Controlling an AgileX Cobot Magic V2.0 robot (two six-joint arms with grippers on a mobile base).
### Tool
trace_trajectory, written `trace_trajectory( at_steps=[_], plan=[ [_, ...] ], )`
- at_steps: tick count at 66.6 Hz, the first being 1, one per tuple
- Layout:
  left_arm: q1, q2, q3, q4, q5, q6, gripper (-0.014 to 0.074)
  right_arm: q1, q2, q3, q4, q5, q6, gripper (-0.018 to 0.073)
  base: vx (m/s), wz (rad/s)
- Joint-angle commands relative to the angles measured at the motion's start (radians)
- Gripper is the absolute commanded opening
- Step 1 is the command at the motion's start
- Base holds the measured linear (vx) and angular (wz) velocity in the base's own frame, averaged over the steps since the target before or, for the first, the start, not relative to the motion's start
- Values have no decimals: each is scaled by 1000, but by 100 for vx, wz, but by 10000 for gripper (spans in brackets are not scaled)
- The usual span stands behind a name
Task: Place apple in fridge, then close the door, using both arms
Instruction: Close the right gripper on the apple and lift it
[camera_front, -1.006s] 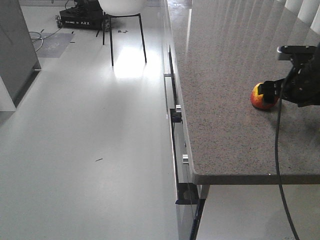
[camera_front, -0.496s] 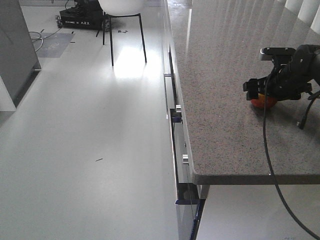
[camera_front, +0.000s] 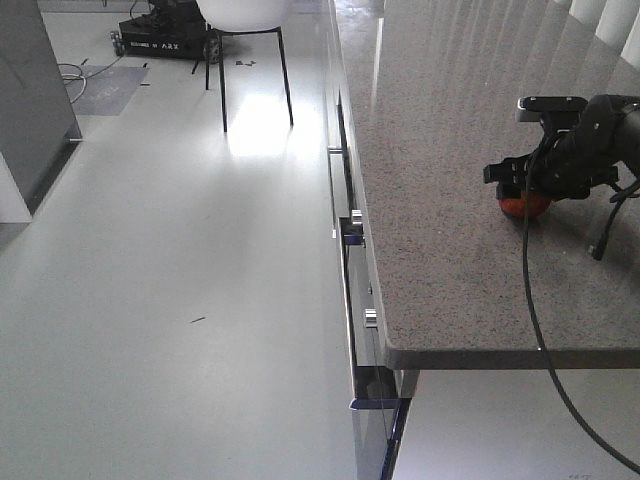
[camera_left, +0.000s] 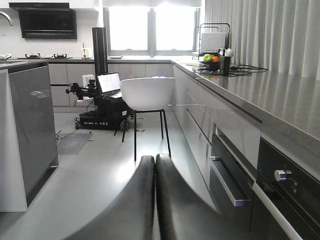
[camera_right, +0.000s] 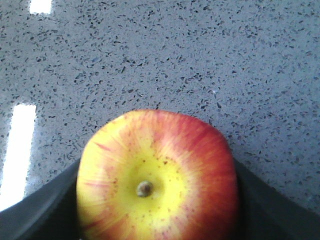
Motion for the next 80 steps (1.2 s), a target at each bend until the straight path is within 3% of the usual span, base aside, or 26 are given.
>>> trace_trajectory(
  at_steps=[1,21,35,59,80],
  plan=[
    [2,-13,13,-8,-66,0,-6,-4,-70,-32,-3,-64,-22,374,0,0],
    [2,-13,13,-8,-66,0,-6,-4,-117,-32,4,-45,-20,315,0,0],
    [2,-13,13,-8,-66,0,-6,-4,-177,-32,8,118,-17,286,0,0],
    [2,-13,13,-8,-66,0,-6,-4,-197,-32,1,272,-8,272,0,0],
    [2,-13,13,-8,-66,0,-6,-1,-276,-28,62,284,-6,272,0,0]
  ],
)
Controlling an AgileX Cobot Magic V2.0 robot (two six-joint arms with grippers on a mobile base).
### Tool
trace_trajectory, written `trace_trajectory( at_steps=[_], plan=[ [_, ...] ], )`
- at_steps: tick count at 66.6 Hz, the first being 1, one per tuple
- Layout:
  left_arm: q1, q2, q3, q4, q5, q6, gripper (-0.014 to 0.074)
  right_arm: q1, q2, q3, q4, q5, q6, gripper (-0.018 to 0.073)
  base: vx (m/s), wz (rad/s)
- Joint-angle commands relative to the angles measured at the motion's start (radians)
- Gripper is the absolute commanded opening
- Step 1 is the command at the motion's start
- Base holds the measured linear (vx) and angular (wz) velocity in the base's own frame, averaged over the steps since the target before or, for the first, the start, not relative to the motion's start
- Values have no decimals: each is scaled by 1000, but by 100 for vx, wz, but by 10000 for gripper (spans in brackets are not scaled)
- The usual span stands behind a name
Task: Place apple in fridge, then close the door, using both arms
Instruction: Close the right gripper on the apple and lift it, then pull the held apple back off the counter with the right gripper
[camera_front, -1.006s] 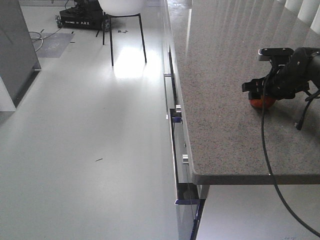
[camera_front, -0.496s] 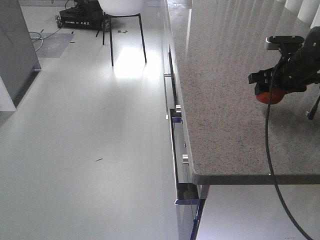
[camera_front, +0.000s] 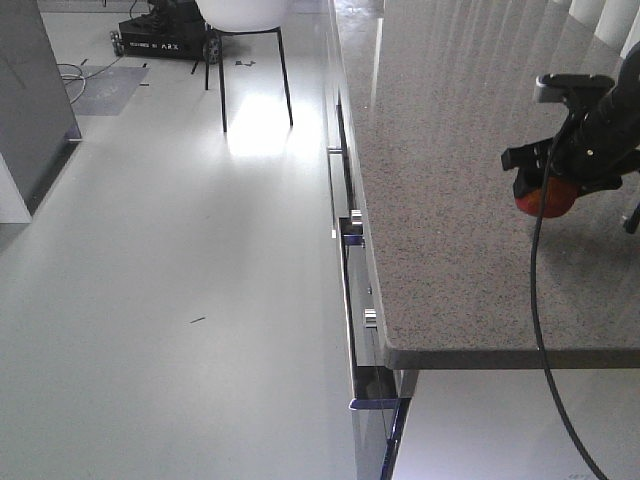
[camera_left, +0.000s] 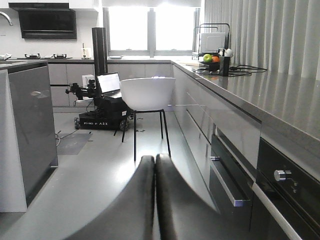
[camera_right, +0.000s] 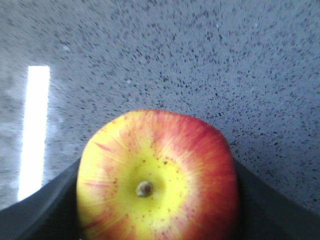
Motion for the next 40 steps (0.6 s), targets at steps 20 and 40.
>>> trace_trajectory(
  at_steps=[20,40],
  plan=[
    [2,-13,13,-8,-66,0,-6,-1,-195,-24,162,65,-75,272,0,0],
    [2,-13,13,-8,-66,0,-6,-1,-491,421,411,-144,-306,272,0,0]
  ],
)
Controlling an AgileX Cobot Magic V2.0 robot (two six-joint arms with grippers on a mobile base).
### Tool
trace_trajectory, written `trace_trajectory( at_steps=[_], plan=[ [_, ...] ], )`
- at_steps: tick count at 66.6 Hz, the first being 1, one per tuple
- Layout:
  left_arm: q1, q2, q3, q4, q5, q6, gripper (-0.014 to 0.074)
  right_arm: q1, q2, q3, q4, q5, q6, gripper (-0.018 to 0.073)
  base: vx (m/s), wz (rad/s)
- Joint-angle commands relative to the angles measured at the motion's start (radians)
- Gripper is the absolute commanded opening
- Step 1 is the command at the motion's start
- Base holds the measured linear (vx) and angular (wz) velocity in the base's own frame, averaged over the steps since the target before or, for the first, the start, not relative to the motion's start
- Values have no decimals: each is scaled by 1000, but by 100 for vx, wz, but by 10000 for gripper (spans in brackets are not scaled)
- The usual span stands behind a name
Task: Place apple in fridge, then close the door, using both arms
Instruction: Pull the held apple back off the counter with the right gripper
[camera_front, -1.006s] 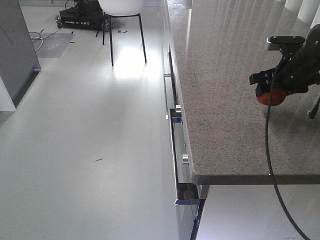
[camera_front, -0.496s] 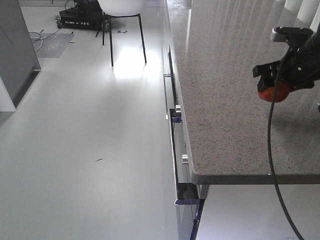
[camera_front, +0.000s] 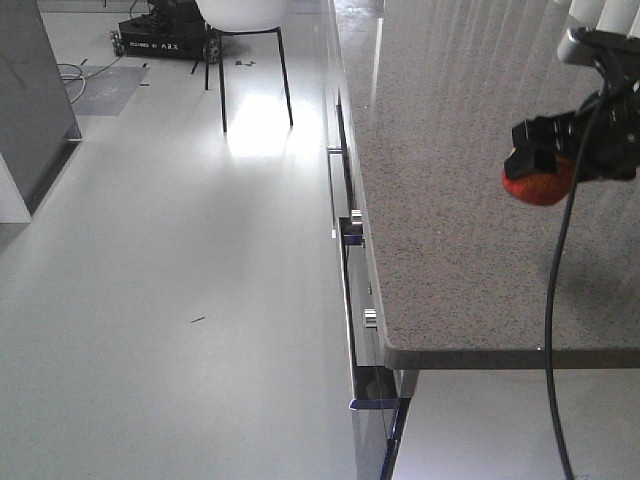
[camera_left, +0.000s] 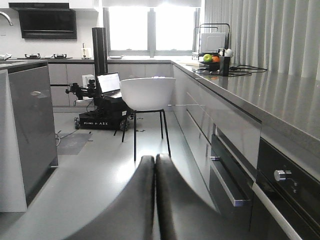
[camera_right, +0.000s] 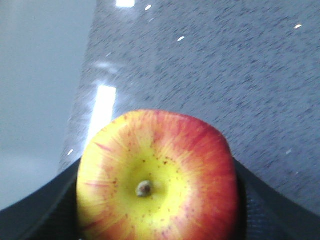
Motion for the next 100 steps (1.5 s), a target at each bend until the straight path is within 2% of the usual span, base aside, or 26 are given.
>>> trace_trajectory(
  at_steps=[1,17,30,46,77,100],
  plan=[
    [2,-13,13,-8,-66,0,-6,-1,-144,105,121,-100,-107,272,0,0],
    [2,-13,13,-8,-66,0,-6,-1,-385,392,347,-111,-335,272,0,0],
    [2,-13,13,-8,-66,0,-6,-1,-561,577,468,-80,-436,272,0,0],
    [2,-13,13,-8,-66,0,-6,-1,-751,769,492,-69,-442,272,0,0],
    [2,-13,13,-8,-66,0,-6,-1,-1109,1092,631,7,-478,272,0,0],
    [2,-13,13,-8,-66,0,-6,-2,-1247,1155,661,30,-432,272,0,0]
  ],
)
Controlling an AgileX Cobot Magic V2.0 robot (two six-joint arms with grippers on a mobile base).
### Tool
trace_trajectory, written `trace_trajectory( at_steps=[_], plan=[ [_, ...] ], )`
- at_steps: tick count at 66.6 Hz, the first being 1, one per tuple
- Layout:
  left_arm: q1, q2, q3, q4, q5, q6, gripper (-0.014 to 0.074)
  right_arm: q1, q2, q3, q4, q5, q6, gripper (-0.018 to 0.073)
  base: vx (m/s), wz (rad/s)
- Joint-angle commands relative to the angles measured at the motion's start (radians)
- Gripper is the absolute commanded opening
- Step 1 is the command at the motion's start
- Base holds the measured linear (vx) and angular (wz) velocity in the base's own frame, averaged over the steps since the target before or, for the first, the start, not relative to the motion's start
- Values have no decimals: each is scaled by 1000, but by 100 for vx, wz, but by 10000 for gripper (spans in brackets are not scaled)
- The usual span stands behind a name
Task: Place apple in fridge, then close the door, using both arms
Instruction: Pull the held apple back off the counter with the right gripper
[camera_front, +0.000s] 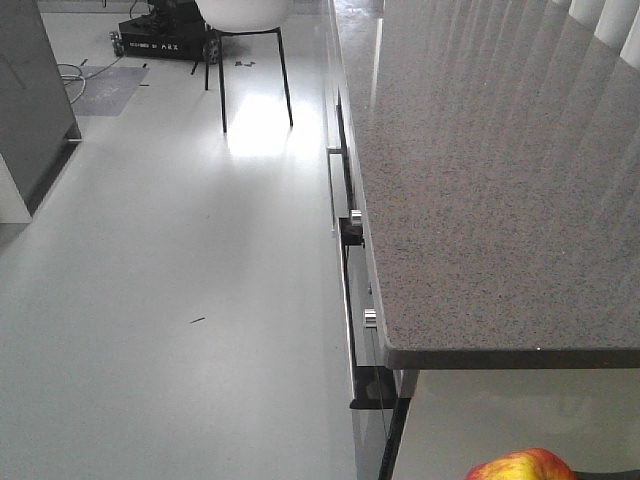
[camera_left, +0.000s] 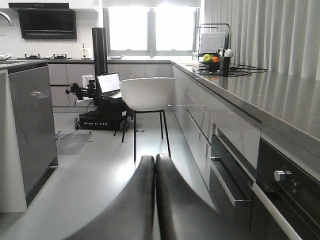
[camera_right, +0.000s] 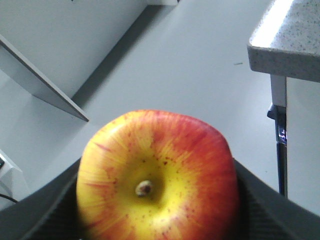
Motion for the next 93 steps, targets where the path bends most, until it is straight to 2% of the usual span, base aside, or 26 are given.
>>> trace_trajectory(
  at_steps=[1,59,93],
  plan=[
    [2,-13,13,-8,-66,0,-6,-2,-7,-26,73,-19,10,272,0,0],
    [2,-13,13,-8,-66,0,-6,-2,-11,-26,73,-5,10,272,0,1],
    [2,-13,13,-8,-66,0,-6,-2,-11,-26,73,-2,10,272,-1,22]
  ],
)
